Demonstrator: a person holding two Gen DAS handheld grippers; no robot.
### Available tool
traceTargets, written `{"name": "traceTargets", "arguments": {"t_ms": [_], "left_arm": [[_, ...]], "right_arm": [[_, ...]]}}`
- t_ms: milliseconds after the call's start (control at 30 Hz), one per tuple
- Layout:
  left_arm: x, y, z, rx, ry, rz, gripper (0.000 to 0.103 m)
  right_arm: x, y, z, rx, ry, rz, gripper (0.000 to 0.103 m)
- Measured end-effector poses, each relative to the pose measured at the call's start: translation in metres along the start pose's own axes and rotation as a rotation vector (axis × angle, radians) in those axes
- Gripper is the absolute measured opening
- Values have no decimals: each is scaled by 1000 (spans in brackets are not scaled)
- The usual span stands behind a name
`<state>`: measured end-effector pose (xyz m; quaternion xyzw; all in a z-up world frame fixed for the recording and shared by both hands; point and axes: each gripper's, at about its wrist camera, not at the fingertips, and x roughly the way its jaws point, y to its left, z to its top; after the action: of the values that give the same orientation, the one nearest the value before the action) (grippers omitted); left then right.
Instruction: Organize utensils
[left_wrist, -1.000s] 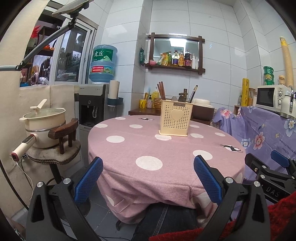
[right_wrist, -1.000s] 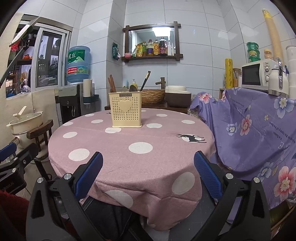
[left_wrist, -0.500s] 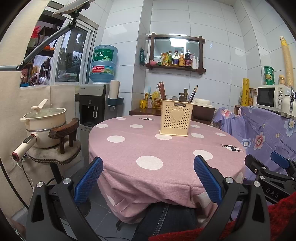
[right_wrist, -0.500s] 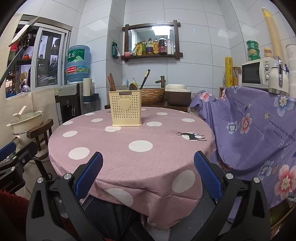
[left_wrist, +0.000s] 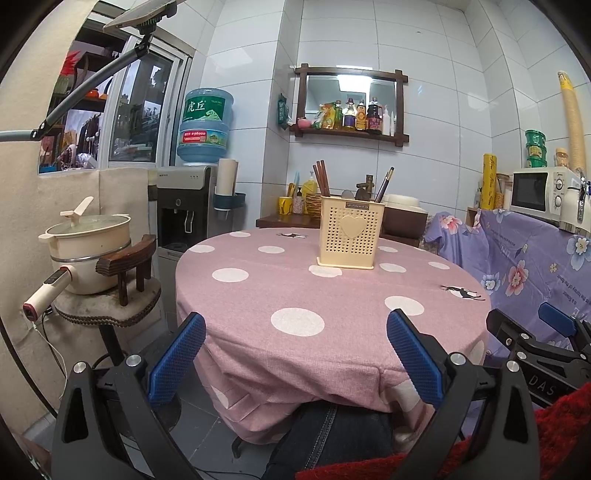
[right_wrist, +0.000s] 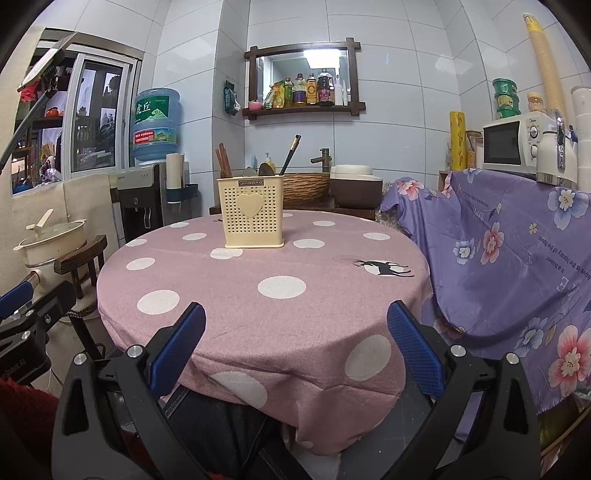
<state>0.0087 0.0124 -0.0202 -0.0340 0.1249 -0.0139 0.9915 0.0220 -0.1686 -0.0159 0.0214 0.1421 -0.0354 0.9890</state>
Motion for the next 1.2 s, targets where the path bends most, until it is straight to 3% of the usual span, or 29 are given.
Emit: {"name": "traceTargets", "arguments": {"t_ms": [567, 800, 1200], "left_arm": [[4, 0, -3, 1, 38, -48, 98], [1, 4, -3, -13, 27, -8, 98], [4, 4, -2, -13, 36, -3, 98]], "right_arm": [[0, 2, -1, -1, 7, 1, 97], [0, 2, -2, -1, 6, 1, 97], [0, 2, -2, 0, 9, 0, 97]]}}
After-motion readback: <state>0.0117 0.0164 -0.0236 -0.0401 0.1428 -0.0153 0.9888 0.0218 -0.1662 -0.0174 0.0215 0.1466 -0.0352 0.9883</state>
